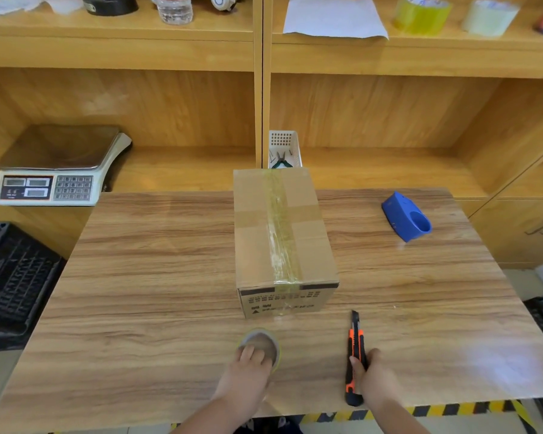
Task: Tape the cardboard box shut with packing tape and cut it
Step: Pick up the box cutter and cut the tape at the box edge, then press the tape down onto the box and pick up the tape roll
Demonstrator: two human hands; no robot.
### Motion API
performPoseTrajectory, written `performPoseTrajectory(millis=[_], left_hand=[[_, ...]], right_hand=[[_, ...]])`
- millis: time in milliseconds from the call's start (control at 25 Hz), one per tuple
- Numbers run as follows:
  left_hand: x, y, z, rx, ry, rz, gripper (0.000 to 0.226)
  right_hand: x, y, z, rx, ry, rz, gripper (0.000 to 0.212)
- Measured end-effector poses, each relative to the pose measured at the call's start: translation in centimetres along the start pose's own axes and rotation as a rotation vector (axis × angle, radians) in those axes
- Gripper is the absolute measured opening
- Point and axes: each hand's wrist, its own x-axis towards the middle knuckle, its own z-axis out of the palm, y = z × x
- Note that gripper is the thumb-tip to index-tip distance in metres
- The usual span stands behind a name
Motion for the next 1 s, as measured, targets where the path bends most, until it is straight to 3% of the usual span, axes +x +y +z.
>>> performPoseTrajectory(millis=[80, 200, 280, 360, 440, 560, 720, 1000], left_hand=[[-0.9, -1.7, 0.4, -0.177, 0.261, -0.076, 0.050], [-1.6, -5.0, -1.4, -0.568, 0.493, -0.300, 0.051], [-1.6, -6.9, -5.0, -0.669, 0.672, -0.383, 0.045], [-1.3, -7.5, -9.4, -0.686, 0.793, -0.292, 0.049], [-0.3, -6.7, -12.7, -0.561, 0.786, -0.117, 0.051], [1.6, -4.5, -14.6, -0.298, 0.597, 0.051, 0.058], [4.0, -4.6, -14.7, -0.157, 0.499, 0.053, 0.067], [7.1, -7.8, -16.6, -0.220, 0.444, 0.098, 0.063]], right_hand=[[0.7, 0.0, -0.5, -0.200, -0.050, -0.069, 0.030], [1.3, -1.4, -2.4, -0.542, -0.072, -0.209, 0.042], [0.8, -4.7, -4.6, -0.417, 0.059, -0.369, 0.039], [0.1, -8.9, -7.0, -0.141, 0.194, -0.649, 0.039], [-1.2, -13.2, -8.6, -0.096, 0.218, -0.953, 0.046], [-2.2, -16.9, -7.9, -0.397, 0.182, -1.223, 0.059], [-0.3, -18.1, -6.0, -0.415, 0.136, -1.250, 0.065], [3.1, -21.2, -6.1, -0.342, 0.069, -1.218, 0.067]])
